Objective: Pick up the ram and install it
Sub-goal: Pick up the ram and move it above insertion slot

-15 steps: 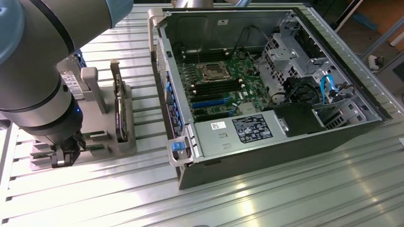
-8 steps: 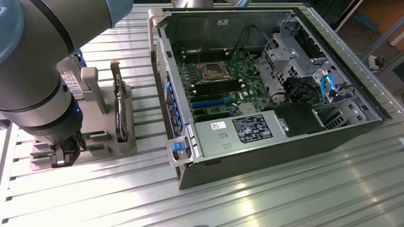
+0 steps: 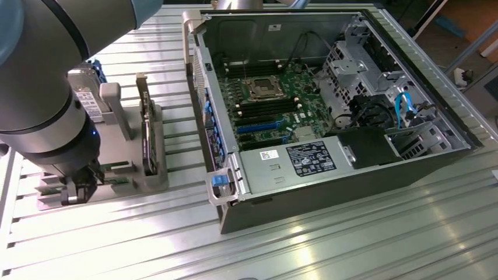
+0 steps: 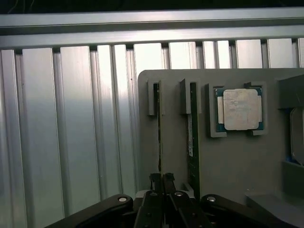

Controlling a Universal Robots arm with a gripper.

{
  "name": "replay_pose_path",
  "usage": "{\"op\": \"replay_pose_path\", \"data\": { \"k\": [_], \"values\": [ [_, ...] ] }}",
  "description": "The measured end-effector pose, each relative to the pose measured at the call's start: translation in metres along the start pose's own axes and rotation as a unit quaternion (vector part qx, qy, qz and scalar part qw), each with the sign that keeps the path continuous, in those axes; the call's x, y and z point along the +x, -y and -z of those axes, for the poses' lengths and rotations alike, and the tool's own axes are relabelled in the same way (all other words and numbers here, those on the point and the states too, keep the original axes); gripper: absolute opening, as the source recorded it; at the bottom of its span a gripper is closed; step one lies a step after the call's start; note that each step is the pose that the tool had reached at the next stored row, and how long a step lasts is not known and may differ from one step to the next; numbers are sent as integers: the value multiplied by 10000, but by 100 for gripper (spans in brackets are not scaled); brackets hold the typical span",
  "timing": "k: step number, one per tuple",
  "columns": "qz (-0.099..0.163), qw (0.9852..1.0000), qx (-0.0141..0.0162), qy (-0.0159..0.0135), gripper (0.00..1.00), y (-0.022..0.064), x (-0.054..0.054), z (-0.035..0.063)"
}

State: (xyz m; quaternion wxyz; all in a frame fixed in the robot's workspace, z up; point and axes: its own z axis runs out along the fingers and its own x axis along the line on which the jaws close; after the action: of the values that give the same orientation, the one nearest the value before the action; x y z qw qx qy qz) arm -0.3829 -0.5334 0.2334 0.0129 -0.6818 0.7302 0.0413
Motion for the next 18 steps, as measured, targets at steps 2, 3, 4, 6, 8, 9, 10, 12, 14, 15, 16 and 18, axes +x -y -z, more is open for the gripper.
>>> {"op": "replay_pose_path", "data": {
  "k": [2, 3, 4, 6, 8, 9, 10, 12, 14, 15, 16, 18],
  "values": [
    [0, 10000, 0, 1, 12, -1, -1, 20],
    [0, 10000, 0, 0, 12, -1, -2, 30],
    [0, 10000, 0, 0, 12, -1, -3, 40],
    [0, 10000, 0, 0, 12, -2, -4, 58],
    [0, 10000, 0, 0, 12, -3, -6, 75],
    [0, 10000, 0, 0, 12, -4, -7, 85],
    [0, 10000, 0, 0, 12, -4, -7, 99],
    [0, 10000, 0, 0, 12, -6, -9, 127],
    [0, 10000, 0, 0, 12, -7, -12, 159],
    [0, 10000, 0, 0, 12, -7, -13, 170],
    [0, 10000, 0, 0, 12, -8, -14, 185],
    [0, 10000, 0, 0, 12, -9, -16, 213]
  ]
}}
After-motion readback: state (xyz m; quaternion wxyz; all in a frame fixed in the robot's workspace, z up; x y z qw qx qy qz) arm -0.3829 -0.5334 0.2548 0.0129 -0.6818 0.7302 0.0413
